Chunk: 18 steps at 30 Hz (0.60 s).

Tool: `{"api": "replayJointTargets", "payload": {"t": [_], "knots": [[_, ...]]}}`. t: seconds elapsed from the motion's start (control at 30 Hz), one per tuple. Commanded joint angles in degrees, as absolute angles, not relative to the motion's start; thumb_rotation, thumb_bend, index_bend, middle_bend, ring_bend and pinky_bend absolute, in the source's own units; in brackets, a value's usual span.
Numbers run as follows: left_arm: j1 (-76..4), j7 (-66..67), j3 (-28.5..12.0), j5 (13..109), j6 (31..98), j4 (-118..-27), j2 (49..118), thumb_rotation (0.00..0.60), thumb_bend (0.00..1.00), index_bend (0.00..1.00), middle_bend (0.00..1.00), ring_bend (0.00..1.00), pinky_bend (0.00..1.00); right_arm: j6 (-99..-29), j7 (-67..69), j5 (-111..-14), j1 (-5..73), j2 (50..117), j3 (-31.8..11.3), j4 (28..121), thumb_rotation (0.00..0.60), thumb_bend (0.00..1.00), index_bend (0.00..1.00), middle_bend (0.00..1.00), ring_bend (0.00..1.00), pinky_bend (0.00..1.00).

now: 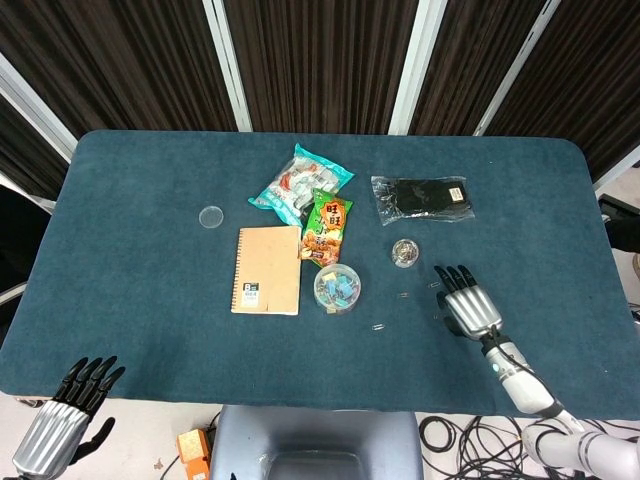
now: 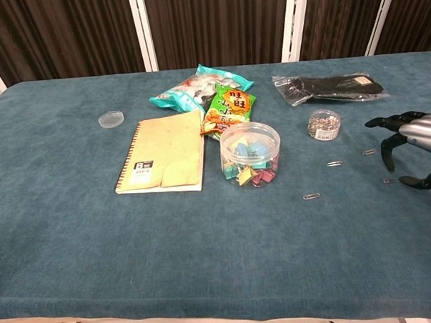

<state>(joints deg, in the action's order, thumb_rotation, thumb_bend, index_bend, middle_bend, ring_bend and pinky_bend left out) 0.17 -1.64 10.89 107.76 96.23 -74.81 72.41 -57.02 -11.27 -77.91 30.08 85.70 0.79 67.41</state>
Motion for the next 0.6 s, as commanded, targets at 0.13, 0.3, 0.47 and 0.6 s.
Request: {"api": "replayJointTargets", "payload": {"t": [0.13, 0.3, 0.47, 0.6], "knots": [[0.30, -2.15, 10.84, 107.57, 96.35, -74.43, 72.41, 0.600, 0.39, 0.00, 0.00, 0.00, 0.00, -56.35, -11.58, -78.42, 30.23, 86.85, 0.44, 66.52, 0.600, 0.31, 0.52, 0.00, 0.00, 0.00], [0.37, -2.61, 10.80, 107.55, 96.56, -74.10, 72.41, 0.600, 0.38, 0.00, 0.00, 0.00, 0.00, -55.93, -12.11, -78.31, 30.13, 87.41, 0.18, 66.15, 0.600, 0.31, 0.52, 0.00, 0.00, 0.00], [0.42, -3.04, 10.81, 107.60, 96.75, -73.82, 72.39, 0.600, 0.38, 0.00, 0.00, 0.00, 0.00, -55.84, -12.23, -78.51, 29.93, 87.61, 0.06, 66.09, 0.600, 0.31, 0.54, 0.00, 0.00, 0.00], [0.34, -3.25, 10.79, 107.60, 96.66, -73.82, 72.34, 0.600, 0.38, 0.00, 0.00, 0.00, 0.00, -56.01, -12.15, -78.78, 29.73, 87.64, -0.04, 65.87, 0.600, 0.31, 0.57, 0.00, 0.00, 0.00]]}}
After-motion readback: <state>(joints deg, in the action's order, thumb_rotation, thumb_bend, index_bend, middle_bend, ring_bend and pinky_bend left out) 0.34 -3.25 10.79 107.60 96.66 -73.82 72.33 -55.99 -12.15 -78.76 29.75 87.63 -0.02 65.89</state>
